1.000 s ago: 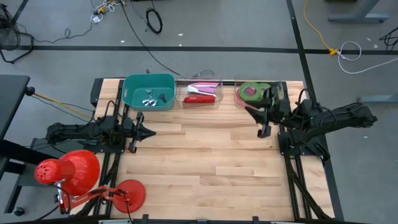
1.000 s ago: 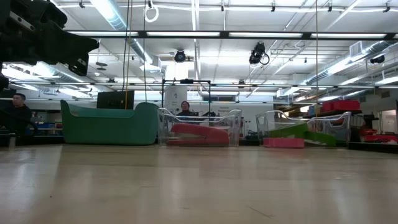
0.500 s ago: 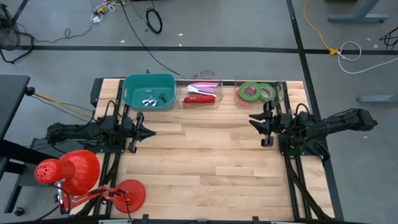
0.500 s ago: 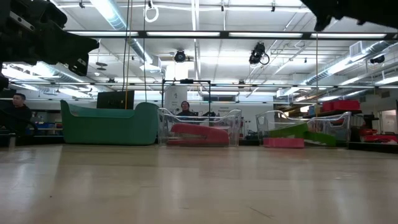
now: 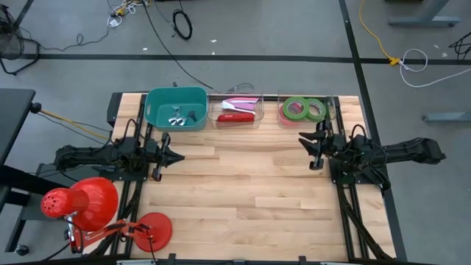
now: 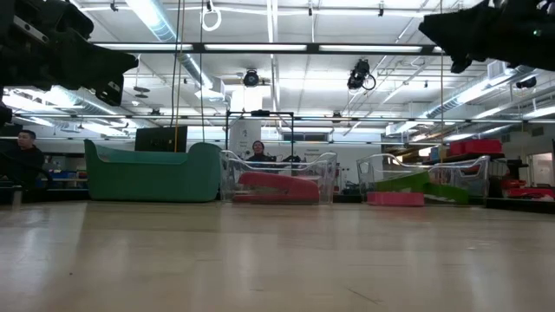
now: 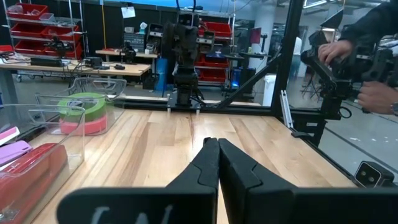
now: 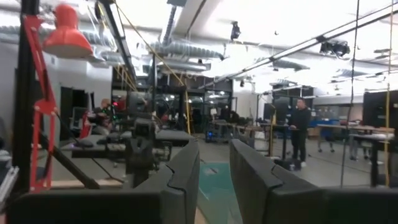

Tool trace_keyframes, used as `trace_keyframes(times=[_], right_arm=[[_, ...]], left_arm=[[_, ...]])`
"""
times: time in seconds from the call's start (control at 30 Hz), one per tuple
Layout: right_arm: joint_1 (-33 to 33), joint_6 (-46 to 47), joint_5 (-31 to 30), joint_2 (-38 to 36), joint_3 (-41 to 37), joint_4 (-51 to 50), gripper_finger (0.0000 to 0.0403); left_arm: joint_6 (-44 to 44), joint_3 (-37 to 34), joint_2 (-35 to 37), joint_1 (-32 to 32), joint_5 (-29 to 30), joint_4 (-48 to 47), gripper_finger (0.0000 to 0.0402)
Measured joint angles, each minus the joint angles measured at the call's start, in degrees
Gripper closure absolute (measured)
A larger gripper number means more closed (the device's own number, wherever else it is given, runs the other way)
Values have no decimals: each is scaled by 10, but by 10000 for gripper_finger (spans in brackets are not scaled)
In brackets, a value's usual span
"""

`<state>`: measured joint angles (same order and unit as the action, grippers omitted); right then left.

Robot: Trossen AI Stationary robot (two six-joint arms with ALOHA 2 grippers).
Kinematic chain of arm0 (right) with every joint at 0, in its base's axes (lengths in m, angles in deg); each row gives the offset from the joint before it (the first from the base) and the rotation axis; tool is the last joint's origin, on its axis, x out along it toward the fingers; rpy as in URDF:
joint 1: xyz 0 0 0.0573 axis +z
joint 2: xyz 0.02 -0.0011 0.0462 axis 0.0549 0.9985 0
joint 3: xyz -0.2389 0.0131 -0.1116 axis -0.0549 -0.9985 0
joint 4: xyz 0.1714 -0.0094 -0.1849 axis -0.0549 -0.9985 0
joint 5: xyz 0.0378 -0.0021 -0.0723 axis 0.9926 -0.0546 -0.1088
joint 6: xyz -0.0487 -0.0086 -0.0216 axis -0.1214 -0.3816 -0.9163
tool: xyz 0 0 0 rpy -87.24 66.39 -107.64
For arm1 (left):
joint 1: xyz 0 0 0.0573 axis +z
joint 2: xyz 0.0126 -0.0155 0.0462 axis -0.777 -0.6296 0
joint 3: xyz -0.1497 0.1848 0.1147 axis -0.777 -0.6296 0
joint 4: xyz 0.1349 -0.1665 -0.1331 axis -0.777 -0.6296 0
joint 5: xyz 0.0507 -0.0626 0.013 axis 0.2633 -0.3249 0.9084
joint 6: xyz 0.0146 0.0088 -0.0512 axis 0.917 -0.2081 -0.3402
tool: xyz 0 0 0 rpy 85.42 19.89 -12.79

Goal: Pick and place Stapler, Stapler remover, tape
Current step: Return to Home Position

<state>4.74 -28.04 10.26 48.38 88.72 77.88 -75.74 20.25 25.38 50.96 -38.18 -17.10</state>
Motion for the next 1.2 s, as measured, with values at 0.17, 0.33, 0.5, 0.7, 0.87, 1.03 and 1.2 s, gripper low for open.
trace_keyframes(times=[0.17,0.33,0.5,0.7,0.87,1.03,1.2], right_arm=[[-11,8,0,-18,-20,-15,312],[-19,38,11,-27,-20,-60,312],[-21,66,44,-41,-19,-144,312],[-17,103,47,-81,-19,-228,312],[-15,106,62,-109,-19,-289,312],[-15,106,62,-129,-19,-339,312],[-15,115,85,-155,-19,-384,312]], left_arm=[[0,0,0,0,0,0,394],[0,0,0,0,0,0,394],[0,0,0,0,0,0,394],[0,0,0,0,0,0,394],[0,0,0,0,0,0,394],[0,0,0,0,0,0,394],[0,0,0,0,0,0,394]])
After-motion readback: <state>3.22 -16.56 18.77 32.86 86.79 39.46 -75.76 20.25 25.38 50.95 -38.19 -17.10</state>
